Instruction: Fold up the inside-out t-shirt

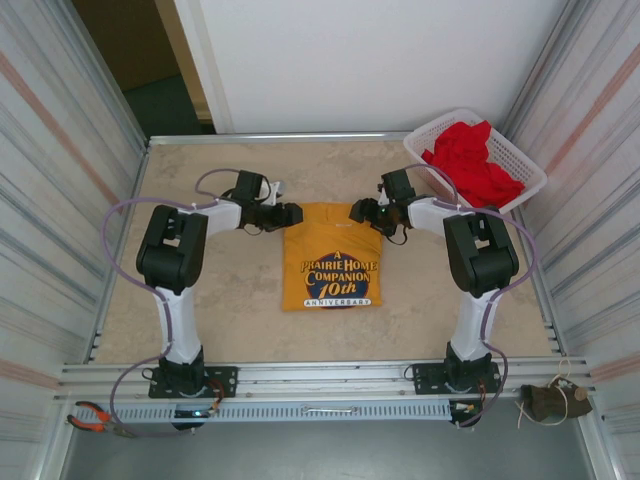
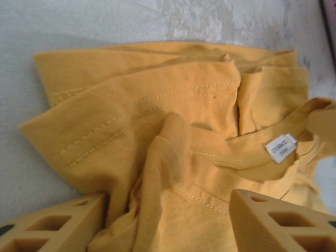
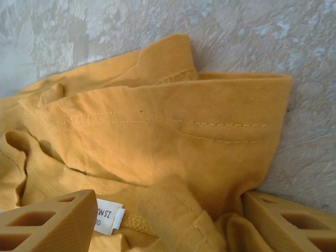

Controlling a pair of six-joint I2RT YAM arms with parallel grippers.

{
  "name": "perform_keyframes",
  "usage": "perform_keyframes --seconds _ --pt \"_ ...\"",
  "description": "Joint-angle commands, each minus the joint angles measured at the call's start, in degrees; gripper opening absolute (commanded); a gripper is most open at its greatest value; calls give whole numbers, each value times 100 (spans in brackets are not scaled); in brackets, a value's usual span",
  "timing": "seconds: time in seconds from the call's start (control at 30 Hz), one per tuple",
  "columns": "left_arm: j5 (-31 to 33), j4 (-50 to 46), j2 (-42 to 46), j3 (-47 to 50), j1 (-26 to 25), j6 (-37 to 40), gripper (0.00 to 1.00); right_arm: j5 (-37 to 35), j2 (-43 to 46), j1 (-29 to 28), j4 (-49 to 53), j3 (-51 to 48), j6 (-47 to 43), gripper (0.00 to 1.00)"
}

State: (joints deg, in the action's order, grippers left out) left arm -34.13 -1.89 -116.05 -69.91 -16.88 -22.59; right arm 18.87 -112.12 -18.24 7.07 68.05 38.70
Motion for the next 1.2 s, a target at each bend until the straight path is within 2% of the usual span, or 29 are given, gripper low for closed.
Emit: perform_keyframes --seconds 0.0,0.1,0.17,0.2,0.23,0.33,0.37,0.47,0.57,0.8,0.93,1.07,1.17 --pt "-407 415 -281 264 -118 -422 54 376 -518 24 -533 -71 447 66" --pt "-585 1005 -360 432 -122 -762 47 564 -608 66 -851 -170 660 59" --pt "-521 1068 -366 447 -155 -813 39 594 -656 66 -853 -137 664 50" --pt "-483 1071 -366 460 -155 -813 36 615 -674 71 -848 -110 644 43" --pt "-444 1085 -366 469 -153 -827 28 649 -690 81 -840 -87 638 32" --pt "-375 1128 -361 478 -76 -851 0 883 -619 176 -892 -108 633 2" --pt "-378 1146 -295 487 -31 -844 0 952 -525 227 -942 -159 659 0" --pt "-378 1320 177 573 141 -933 0 1115 -167 409 -1153 -255 824 0" --pt "-504 1237 320 161 305 -957 0 1334 -119 539 -1146 81 981 0" --pt "-988 699 -32 -1837 593 -1084 0 1616 -503 740 -595 1933 1182 0" --pt "-1095 343 163 -2706 625 -1064 0 1664 -357 848 -227 2878 1242 0" --pt "-1111 511 758 -2406 610 -1109 0 1657 208 858 -189 2846 1215 0" --pt "-1109 941 1398 -1505 552 -1135 0 1599 869 786 -520 1973 1259 0"
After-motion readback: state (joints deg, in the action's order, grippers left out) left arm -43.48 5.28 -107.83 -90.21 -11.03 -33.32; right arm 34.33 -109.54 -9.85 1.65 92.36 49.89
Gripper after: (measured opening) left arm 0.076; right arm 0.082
